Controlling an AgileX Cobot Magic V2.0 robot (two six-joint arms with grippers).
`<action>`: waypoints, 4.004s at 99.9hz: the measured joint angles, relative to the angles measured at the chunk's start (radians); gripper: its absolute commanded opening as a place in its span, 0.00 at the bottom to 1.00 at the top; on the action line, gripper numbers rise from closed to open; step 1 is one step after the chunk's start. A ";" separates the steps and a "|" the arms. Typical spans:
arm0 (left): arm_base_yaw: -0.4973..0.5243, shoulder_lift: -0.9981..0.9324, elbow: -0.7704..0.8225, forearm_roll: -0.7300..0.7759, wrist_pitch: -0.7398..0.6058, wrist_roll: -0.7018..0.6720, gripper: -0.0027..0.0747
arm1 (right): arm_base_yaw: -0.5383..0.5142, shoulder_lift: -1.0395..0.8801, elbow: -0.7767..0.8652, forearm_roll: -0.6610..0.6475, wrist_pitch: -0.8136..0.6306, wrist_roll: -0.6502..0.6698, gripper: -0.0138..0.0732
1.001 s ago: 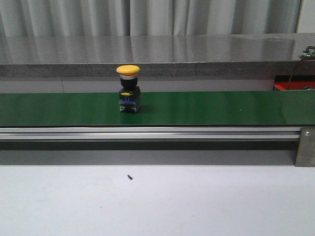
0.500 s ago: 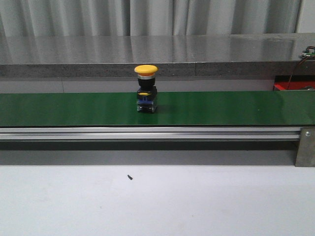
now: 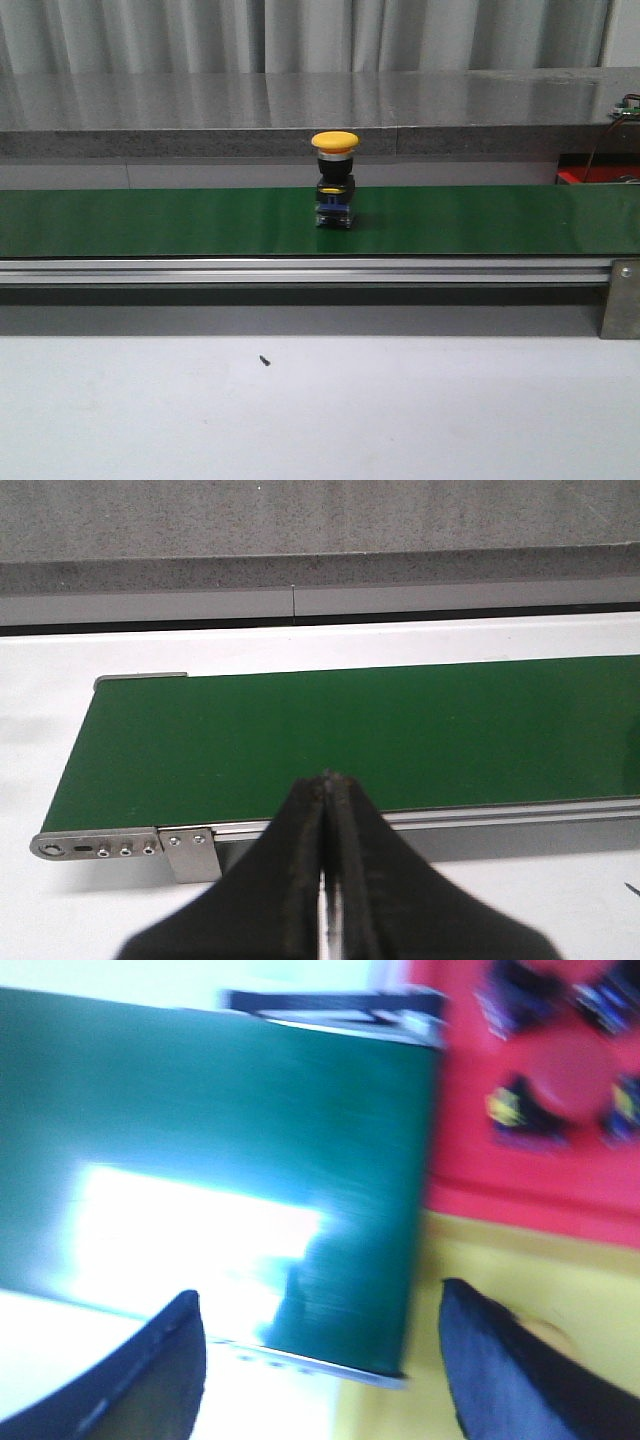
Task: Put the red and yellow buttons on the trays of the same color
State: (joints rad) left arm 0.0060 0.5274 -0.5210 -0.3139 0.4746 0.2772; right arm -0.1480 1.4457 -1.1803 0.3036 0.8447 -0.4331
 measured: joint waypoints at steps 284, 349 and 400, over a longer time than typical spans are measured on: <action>0.000 0.000 0.000 -0.014 0.002 0.000 0.01 | -0.401 0.410 -0.263 -0.049 0.113 0.043 0.40; 0.000 0.000 0.000 -0.014 0.002 0.000 0.01 | -0.401 0.435 -0.204 -0.011 0.069 0.050 0.67; 0.000 0.000 0.000 -0.014 0.002 0.000 0.01 | -0.343 0.213 -0.204 0.031 0.052 0.029 0.67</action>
State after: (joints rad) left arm 0.0060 0.5274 -0.5210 -0.3281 0.4764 0.2772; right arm -0.4915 1.6583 -1.3845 0.3346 0.8963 -0.4044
